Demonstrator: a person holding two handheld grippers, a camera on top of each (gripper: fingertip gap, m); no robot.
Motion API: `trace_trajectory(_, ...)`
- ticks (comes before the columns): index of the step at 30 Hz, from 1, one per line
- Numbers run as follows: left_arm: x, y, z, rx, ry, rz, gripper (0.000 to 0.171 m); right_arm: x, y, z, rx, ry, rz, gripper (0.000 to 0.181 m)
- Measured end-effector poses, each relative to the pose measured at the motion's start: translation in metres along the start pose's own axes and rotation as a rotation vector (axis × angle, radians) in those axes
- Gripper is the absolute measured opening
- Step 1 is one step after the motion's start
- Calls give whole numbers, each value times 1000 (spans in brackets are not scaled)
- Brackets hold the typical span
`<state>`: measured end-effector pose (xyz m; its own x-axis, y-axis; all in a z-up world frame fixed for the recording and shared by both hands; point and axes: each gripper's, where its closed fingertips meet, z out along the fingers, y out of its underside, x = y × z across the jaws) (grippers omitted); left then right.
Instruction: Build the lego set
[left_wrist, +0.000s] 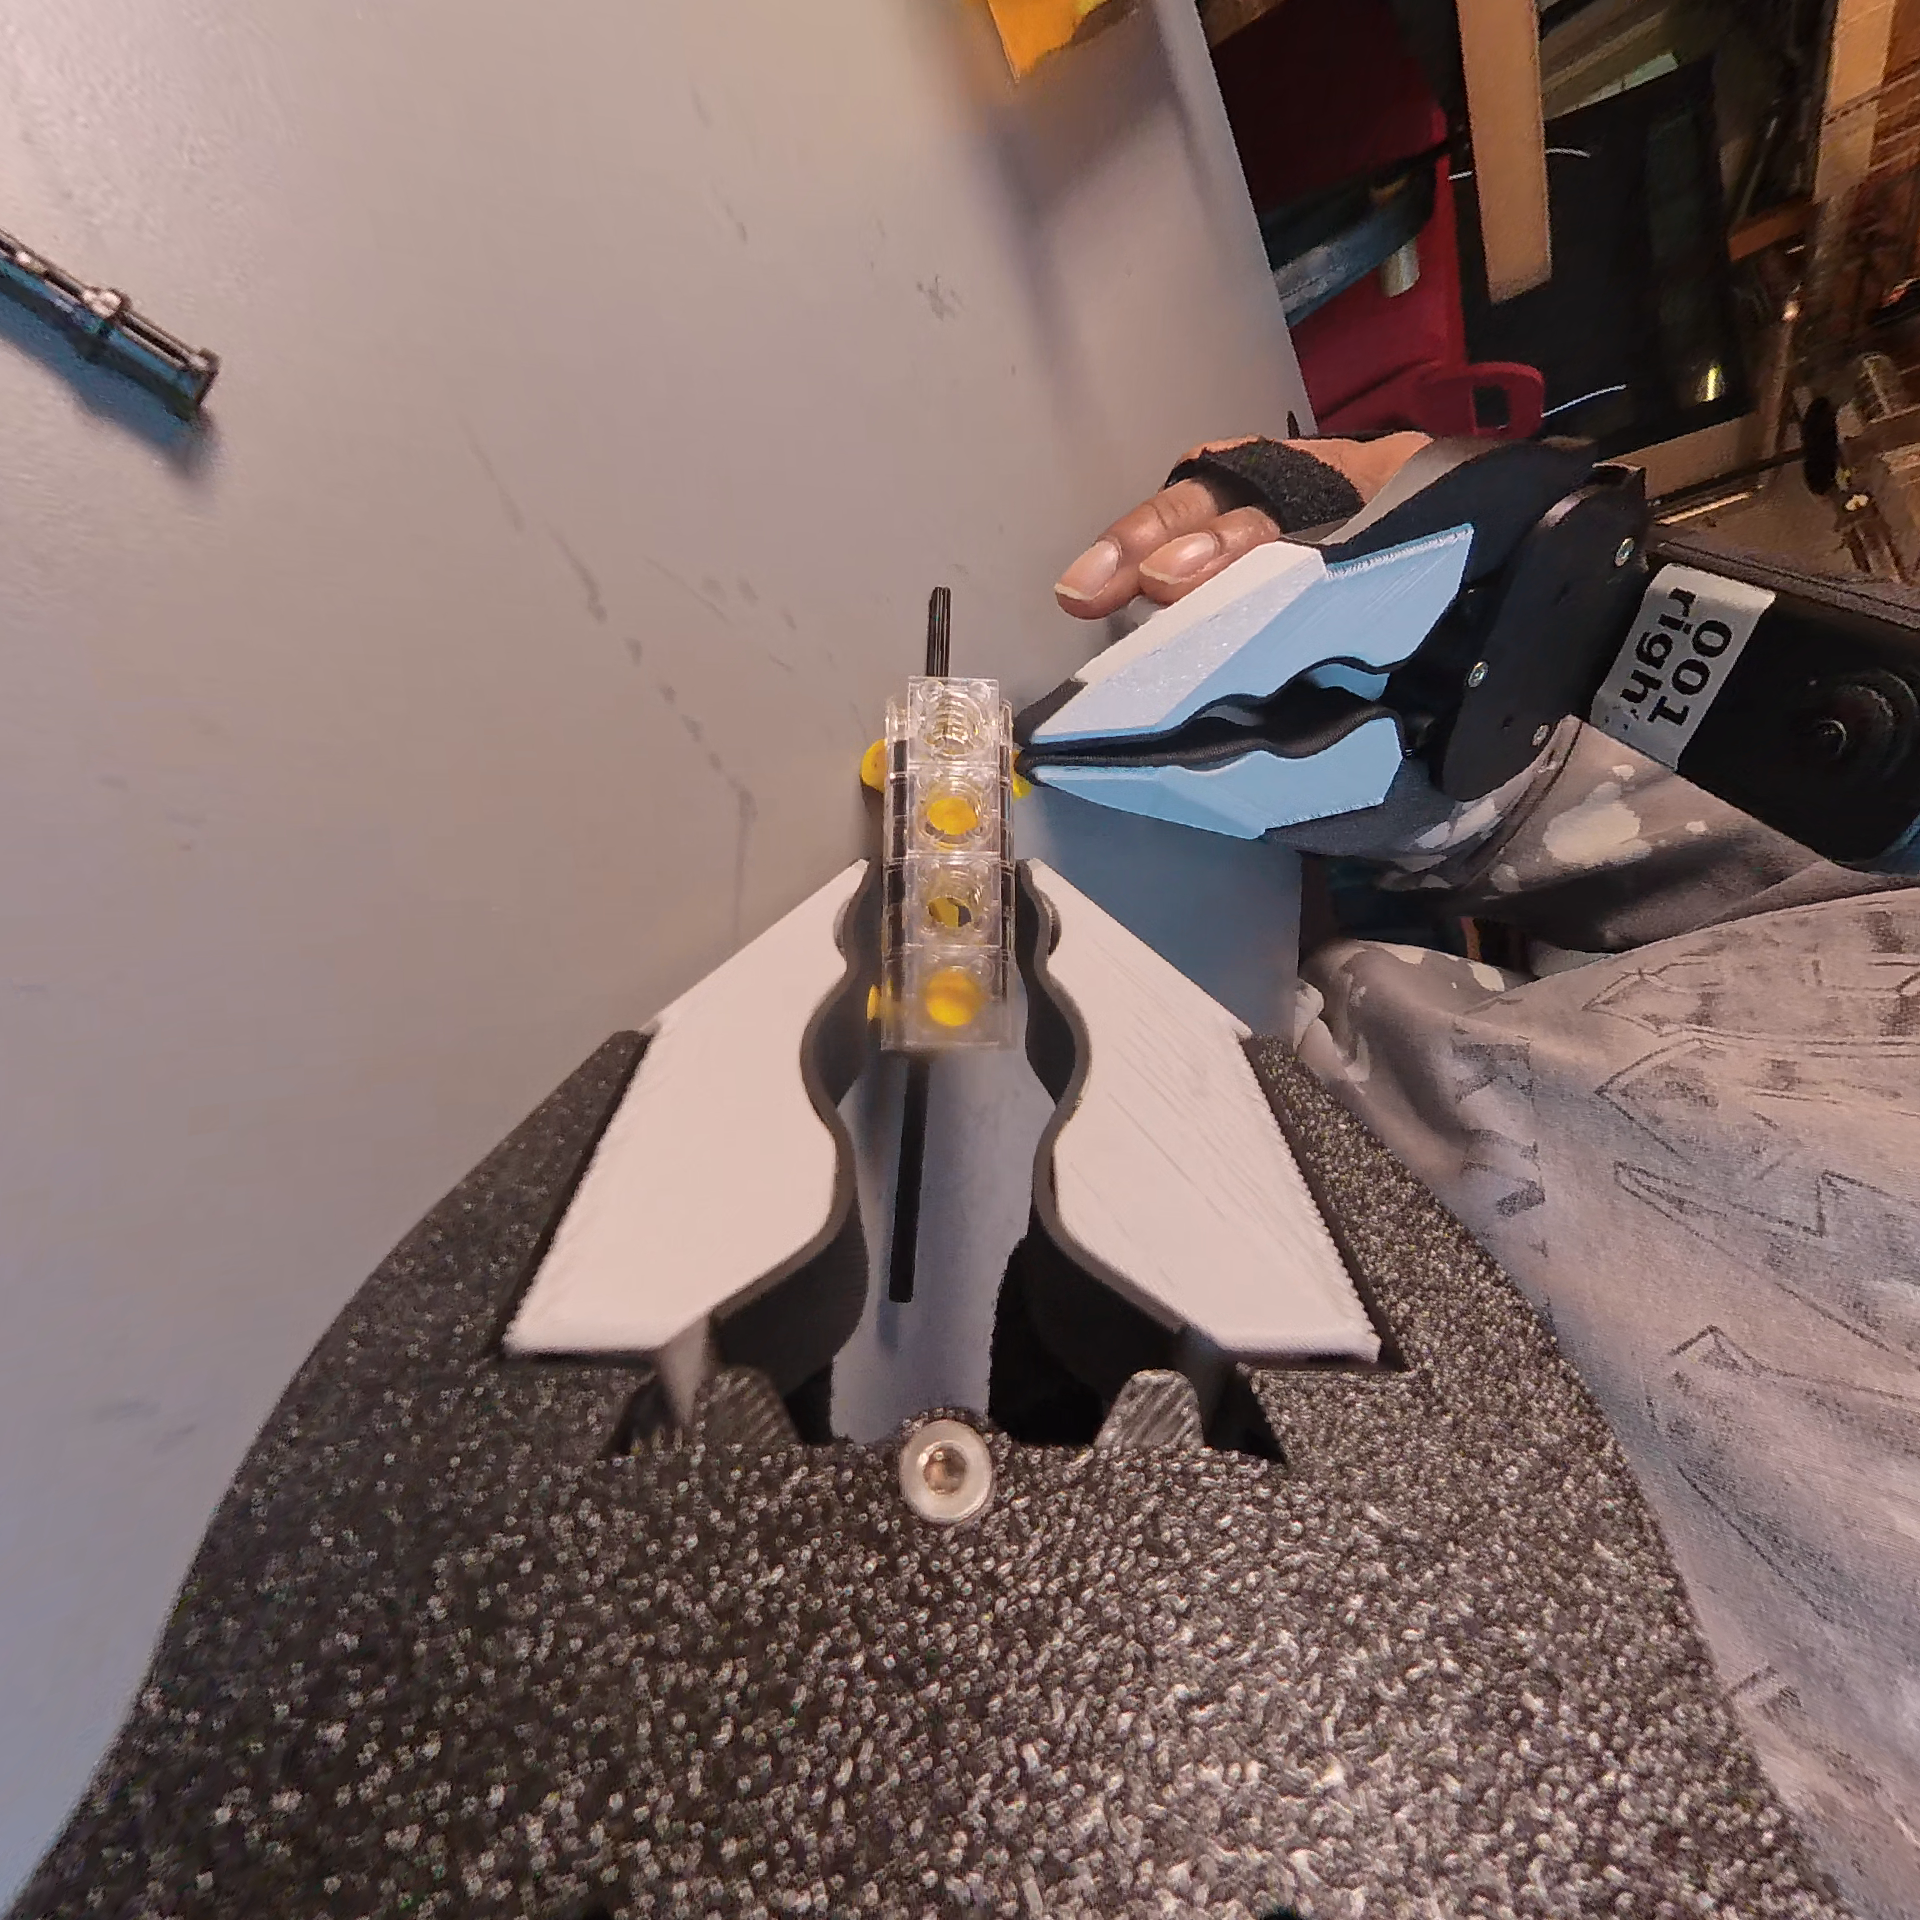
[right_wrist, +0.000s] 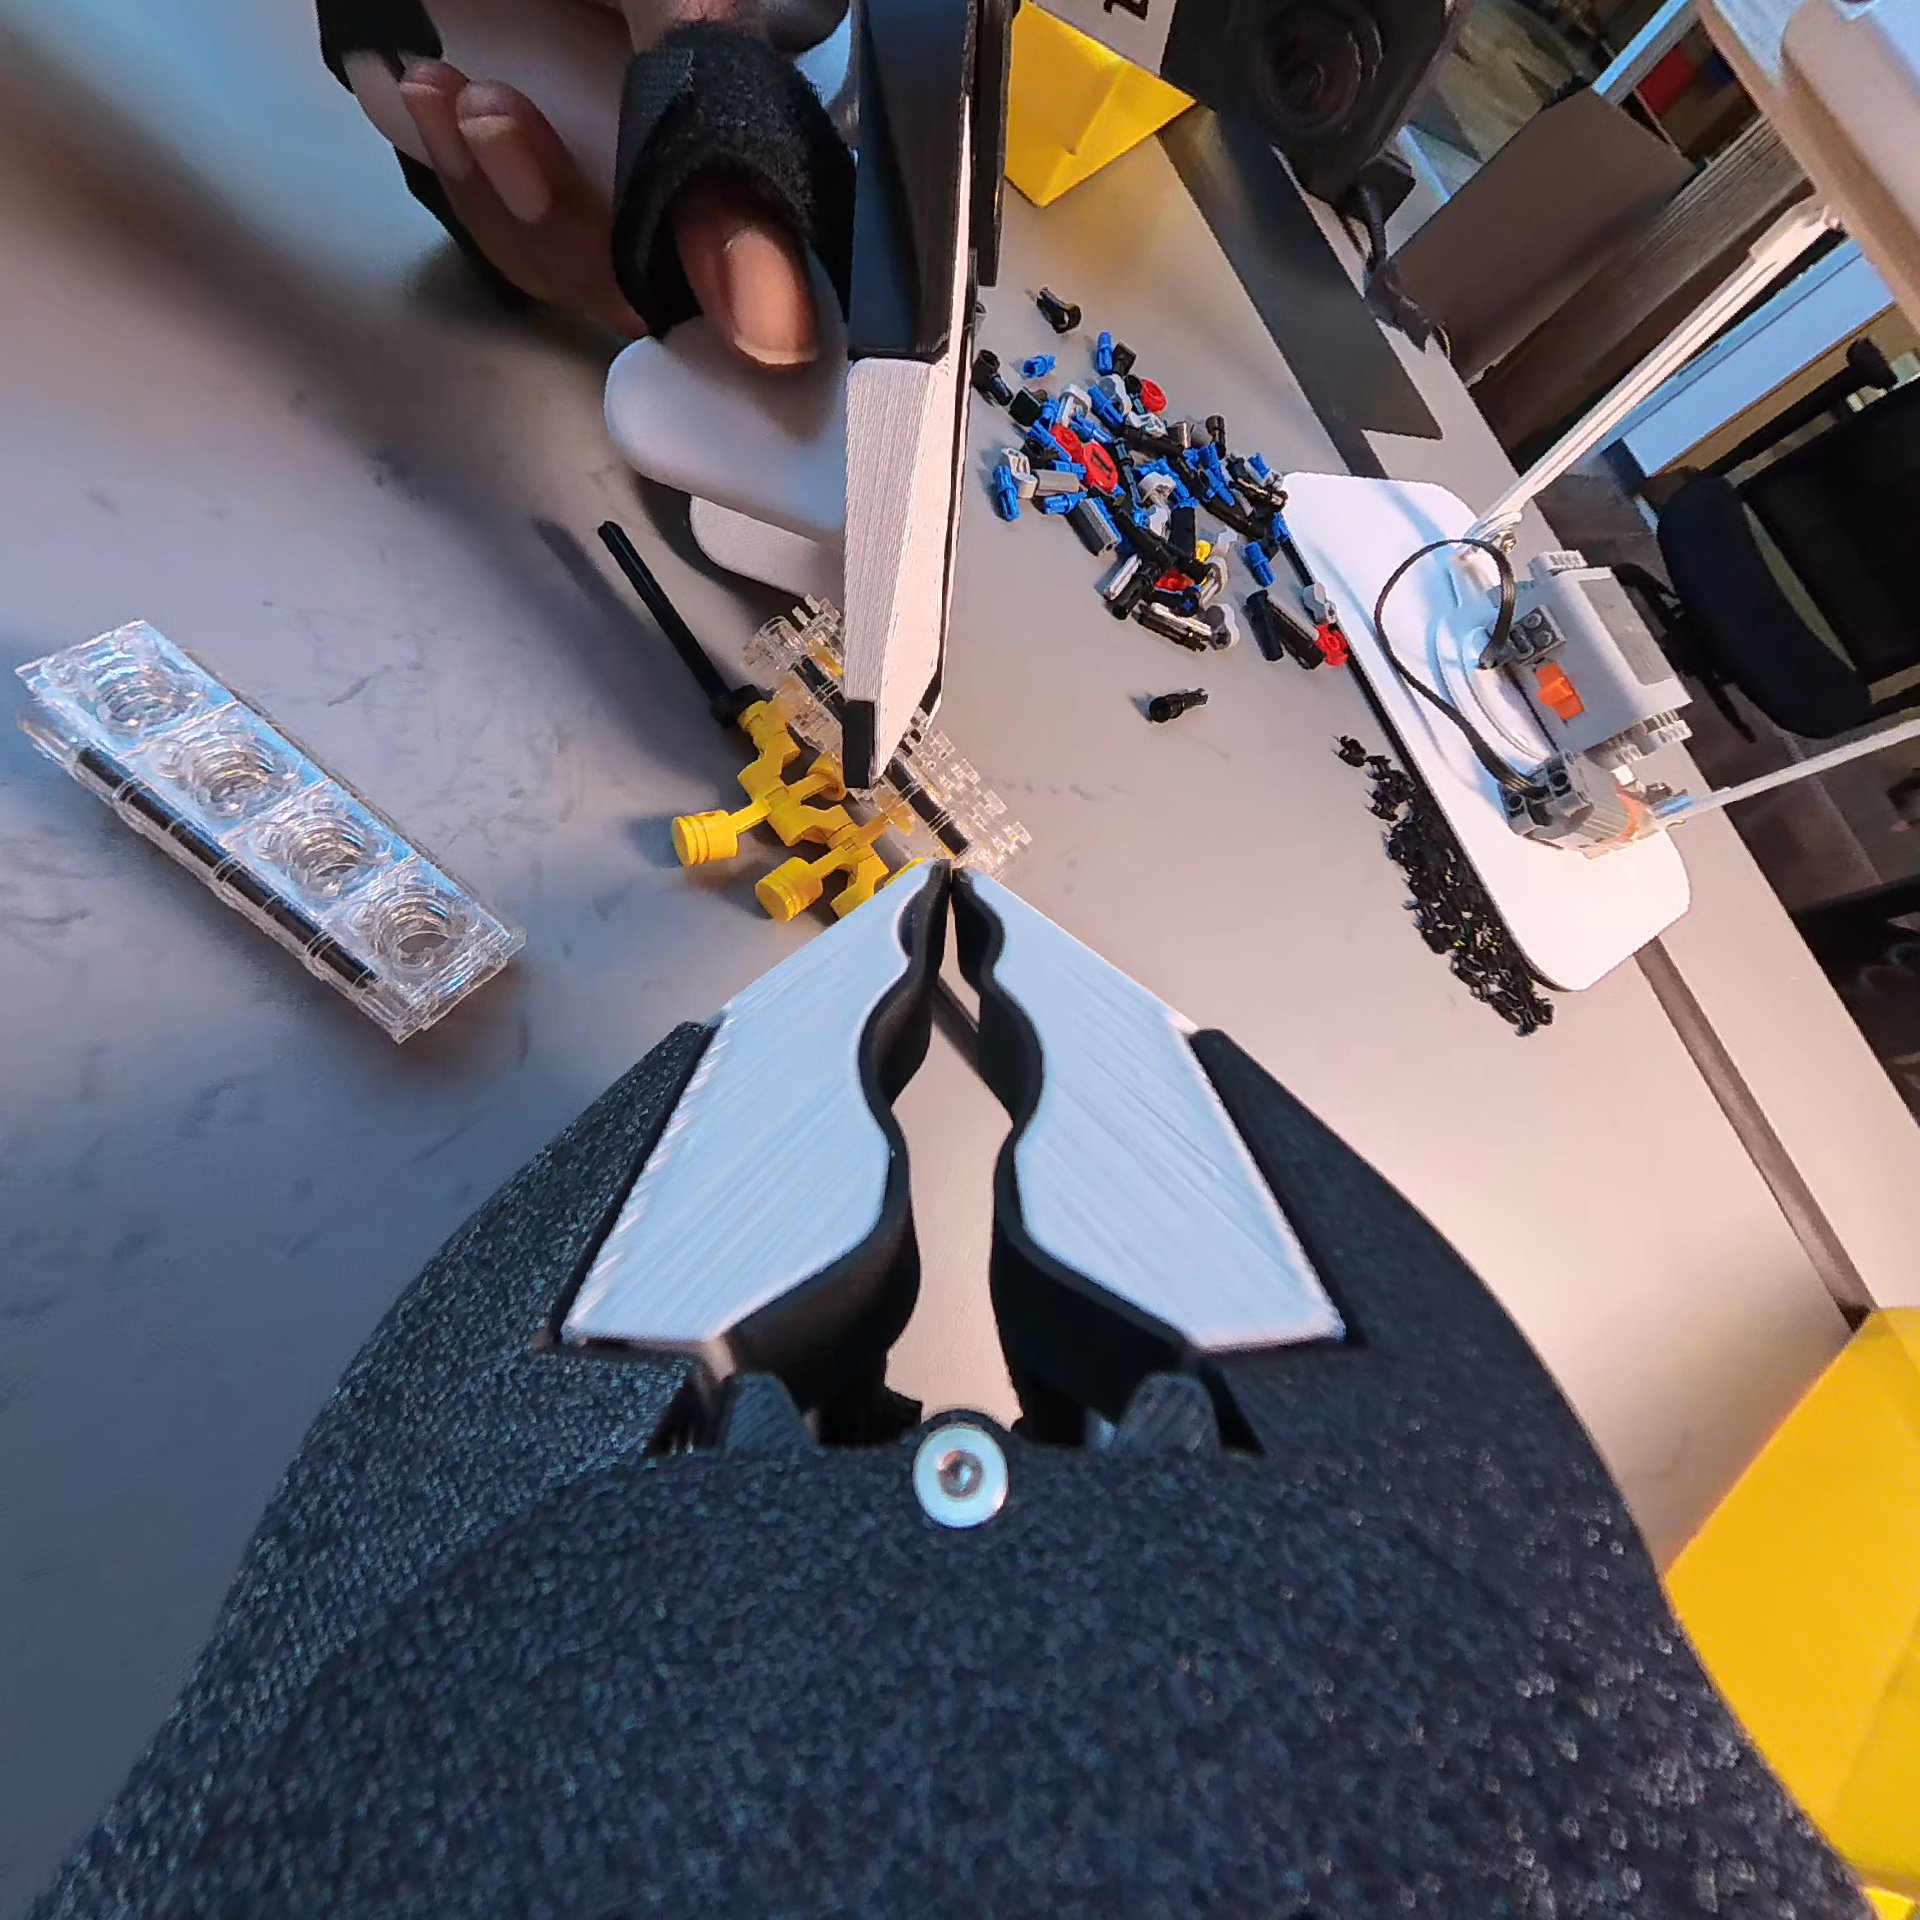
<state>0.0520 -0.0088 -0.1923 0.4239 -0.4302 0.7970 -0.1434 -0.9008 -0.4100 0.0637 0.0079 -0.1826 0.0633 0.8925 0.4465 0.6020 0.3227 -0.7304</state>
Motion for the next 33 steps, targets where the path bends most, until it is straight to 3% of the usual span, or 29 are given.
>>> trace_trajectory(16, -3, -3, -4, 51, -2, -48, 25, 10, -4, 2, 14, 82, -25, 8)
trace_trajectory(19, -3, -3, -4, 54, -3, -49, 25, 10, -4, -7, 36, 10, 63, 9)
trace_trajectory(22, -3, -4, -4, 55, 1, -53, 25, -15, 12, -11, -53, -187, 103, 11)
trace_trajectory(26, -3, -4, -4, 52, 0, -53, 25, -14, 12, 1, -80, -150, 91, 10)
trace_trajectory(33, -4, -4, -5, 58, 8, -67, 24, -4, 9, 6, -86, -157, 246, 6)
